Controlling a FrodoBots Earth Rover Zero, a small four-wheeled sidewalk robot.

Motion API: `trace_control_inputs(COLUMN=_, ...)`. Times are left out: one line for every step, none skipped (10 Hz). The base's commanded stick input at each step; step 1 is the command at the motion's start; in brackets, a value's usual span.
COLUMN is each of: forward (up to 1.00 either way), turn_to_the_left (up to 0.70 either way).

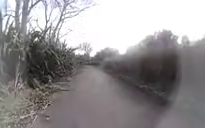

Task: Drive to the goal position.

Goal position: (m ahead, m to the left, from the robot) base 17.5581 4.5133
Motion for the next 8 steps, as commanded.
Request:
trace_control_inputs(forward=0.70, turn_to_the_left=0.00)
trace_control_inputs(forward=0.70, turn_to_the_left=0.00)
trace_control_inputs(forward=0.70, turn_to_the_left=0.00)
trace_control_inputs(forward=0.70, turn_to_the_left=0.00)
trace_control_inputs(forward=0.70, turn_to_the_left=0.00)
trace_control_inputs(forward=0.70, turn_to_the_left=0.00)
trace_control_inputs(forward=0.70, turn_to_the_left=0.00)
trace_control_inputs(forward=0.70, turn_to_the_left=0.00)
